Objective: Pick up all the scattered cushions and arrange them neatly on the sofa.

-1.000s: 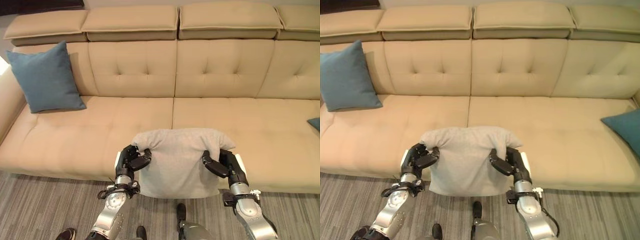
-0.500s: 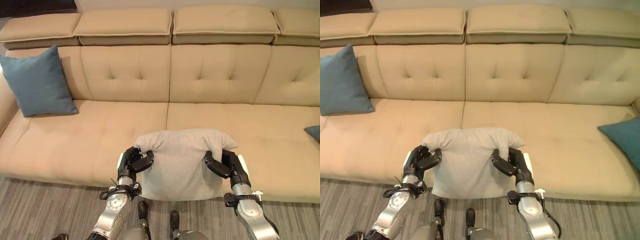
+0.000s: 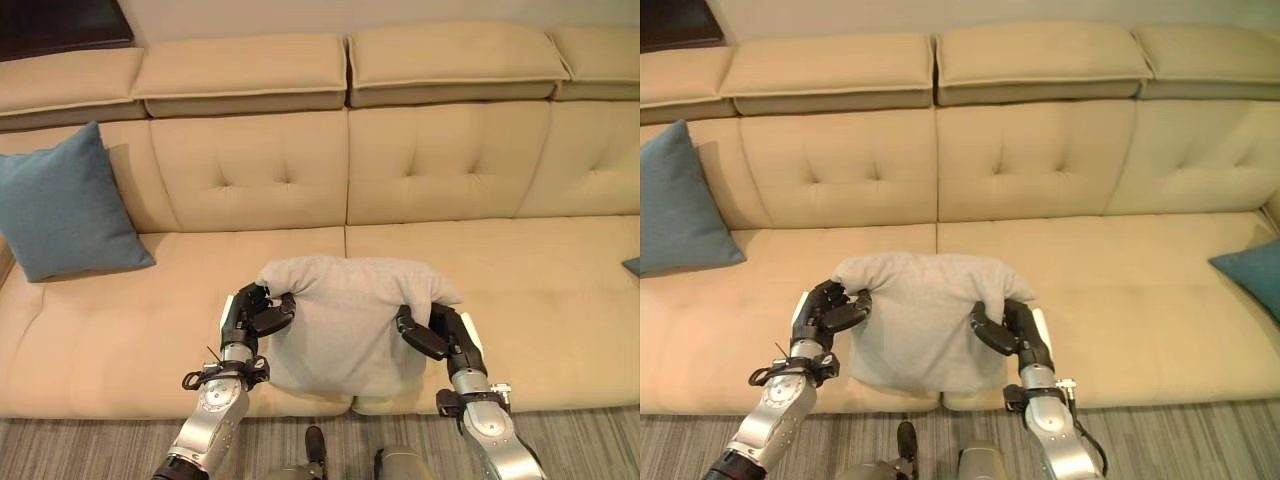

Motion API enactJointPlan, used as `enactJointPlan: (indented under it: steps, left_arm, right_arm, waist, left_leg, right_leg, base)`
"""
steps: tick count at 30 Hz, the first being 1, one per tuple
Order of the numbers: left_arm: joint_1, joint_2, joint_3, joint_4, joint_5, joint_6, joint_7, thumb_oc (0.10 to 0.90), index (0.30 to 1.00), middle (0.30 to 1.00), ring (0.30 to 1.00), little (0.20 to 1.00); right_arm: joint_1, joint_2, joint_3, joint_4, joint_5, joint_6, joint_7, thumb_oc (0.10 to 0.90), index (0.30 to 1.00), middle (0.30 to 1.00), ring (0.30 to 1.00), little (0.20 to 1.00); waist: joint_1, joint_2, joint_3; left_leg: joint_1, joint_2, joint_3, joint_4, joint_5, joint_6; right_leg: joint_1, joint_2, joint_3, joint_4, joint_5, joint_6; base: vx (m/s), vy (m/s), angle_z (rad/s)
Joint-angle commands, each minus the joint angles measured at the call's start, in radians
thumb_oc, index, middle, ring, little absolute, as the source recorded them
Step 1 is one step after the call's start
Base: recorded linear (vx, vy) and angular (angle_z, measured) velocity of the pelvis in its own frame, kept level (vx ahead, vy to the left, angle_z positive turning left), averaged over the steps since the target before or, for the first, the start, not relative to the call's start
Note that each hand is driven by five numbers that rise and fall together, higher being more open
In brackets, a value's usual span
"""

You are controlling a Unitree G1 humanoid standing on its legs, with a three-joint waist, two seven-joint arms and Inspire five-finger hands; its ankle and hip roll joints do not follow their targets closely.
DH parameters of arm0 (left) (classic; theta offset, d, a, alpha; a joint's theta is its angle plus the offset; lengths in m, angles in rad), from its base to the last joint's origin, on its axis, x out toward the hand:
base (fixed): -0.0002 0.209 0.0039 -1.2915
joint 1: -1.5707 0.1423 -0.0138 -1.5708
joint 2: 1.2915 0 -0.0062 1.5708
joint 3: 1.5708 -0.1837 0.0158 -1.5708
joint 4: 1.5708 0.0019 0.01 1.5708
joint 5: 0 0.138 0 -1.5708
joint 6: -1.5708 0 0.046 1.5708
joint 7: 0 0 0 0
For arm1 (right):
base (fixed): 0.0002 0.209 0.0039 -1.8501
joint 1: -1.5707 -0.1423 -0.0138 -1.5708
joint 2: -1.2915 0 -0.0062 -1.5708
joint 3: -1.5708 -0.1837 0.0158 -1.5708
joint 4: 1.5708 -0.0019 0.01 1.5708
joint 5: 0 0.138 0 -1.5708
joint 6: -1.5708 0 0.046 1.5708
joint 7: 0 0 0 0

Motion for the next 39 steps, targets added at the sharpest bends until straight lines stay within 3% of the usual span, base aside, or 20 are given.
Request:
enactJointPlan:
  steps: [1,5,14,22,28,32,33,34,39]
  left_arm:
    - [-0.060,-0.048,-0.054,-0.111,0.047,-0.105,-0.066,0.400,0.300,0.300,0.300,0.300]
    - [-0.066,-0.062,-0.052,-0.105,0.040,-0.112,-0.075,0.400,0.300,0.300,0.300,0.300]
    - [-0.061,-0.057,-0.048,-0.109,0.065,-0.106,-0.067,0.400,0.300,0.300,0.300,0.300]
    - [-0.171,-0.057,-0.044,-0.071,0.137,-0.121,0.014,0.400,0.300,0.300,0.300,0.300]
    - [-0.352,-0.071,-0.047,-0.011,0.172,-0.148,0.131,0.400,0.300,0.300,0.300,0.300]
    - [-0.594,-0.051,-0.086,0.131,0.185,-0.162,0.206,0.400,0.300,0.300,0.300,0.300]
    - [-0.599,-0.051,-0.085,0.135,0.185,-0.163,0.206,0.400,0.300,0.300,0.300,0.300]
    - [-0.713,-0.027,-0.098,0.189,0.202,-0.170,0.233,0.400,0.300,0.300,0.300,0.300]
    - [-0.906,0.019,-0.124,0.286,0.240,-0.190,0.289,0.400,0.300,0.300,0.300,0.300]
  right_arm:
    - [-0.122,0.036,-0.009,-0.118,0.007,-0.142,-0.003,0.400,0.300,0.300,0.300,0.300]
    - [-0.109,0.032,-0.020,-0.122,0.010,-0.146,-0.008,0.400,0.300,0.300,0.300,0.300]
    - [-0.119,0.004,-0.040,-0.129,0.008,-0.156,-0.032,0.400,0.300,0.300,0.300,0.300]
    - [-0.219,-0.006,-0.027,-0.139,-0.023,-0.168,-0.096,0.400,0.300,0.300,0.300,0.300]
    - [-0.406,0.010,0.025,-0.074,-0.037,-0.185,-0.191,0.400,0.300,0.300,0.300,0.300]
    - [-0.637,0.006,0.084,0.037,-0.059,-0.180,-0.281,0.400,0.300,0.300,0.300,0.300]
    - [-0.643,0.006,0.084,0.040,-0.059,-0.181,-0.282,0.400,0.300,0.300,0.300,0.300]
    - [-0.758,-0.019,0.098,0.090,-0.078,-0.173,-0.317,0.400,0.300,0.300,0.300,0.300]
    - [-0.994,-0.074,0.121,0.209,-0.104,-0.162,-0.393,0.400,0.300,0.300,0.300,0.300]
  waist:
    - [-0.031,-0.042,-0.073]
    - [-0.032,-0.058,-0.075]
    - [-0.030,-0.047,-0.097]
    - [-0.028,-0.036,-0.107]
    - [-0.024,-0.023,-0.105]
    - [-0.020,-0.006,-0.084]
    - [-0.020,-0.006,-0.082]
    - [-0.019,0.002,-0.066]
    - [-0.008,0.006,-0.057]
  left_leg:
    - [-0.026,0.040,-0.019,0.091,-0.147,-0.088]
    - [-0.031,0.039,-0.035,0.110,-0.157,-0.109]
    - [-0.020,0.079,-0.042,0.075,-0.135,-0.146]
    - [0.013,0.091,-0.036,0.006,-0.111,-0.158]
    - [0.000,0.090,-0.034,-0.027,-0.100,-0.161]
    - [-0.051,0.086,-0.039,-0.033,-0.086,-0.163]
    - [-0.054,0.086,-0.039,-0.032,-0.085,-0.163]
    - [-0.085,0.081,-0.042,-0.028,-0.080,-0.165]
    - [-0.175,0.071,-0.045,-0.019,-0.055,-0.166]
  right_leg:
    - [0.051,0.067,0.005,-0.295,0.170,-0.001]
    - [0.104,0.070,0.004,-0.381,0.189,-0.008]
    - [0.173,0.091,-0.063,-0.500,0.197,-0.037]
    - [0.198,0.100,-0.085,-0.543,0.195,-0.041]
    - [0.179,0.100,-0.092,-0.563,0.205,-0.035]
    - [0.115,0.090,-0.088,-0.538,0.208,-0.030]
    - [0.112,0.090,-0.088,-0.536,0.208,-0.030]
    - [0.073,0.087,-0.081,-0.511,0.209,-0.028]
    - [-0.024,0.079,-0.071,-0.479,0.227,-0.025]
  base:
    - [0.10,-0.179,-0.13]
    - [0.08,-0.163,0.32]
    - [0.06,-0.107,0.12]
    - [0.06,-0.023,0.05]
    - [0.00,0.006,0.02]
    - [-0.09,0.040,0.01]
    - [-0.13,0.049,0.02]
    - [-0.13,0.046,0.03]
    - [-0.10,0.025,0.08]
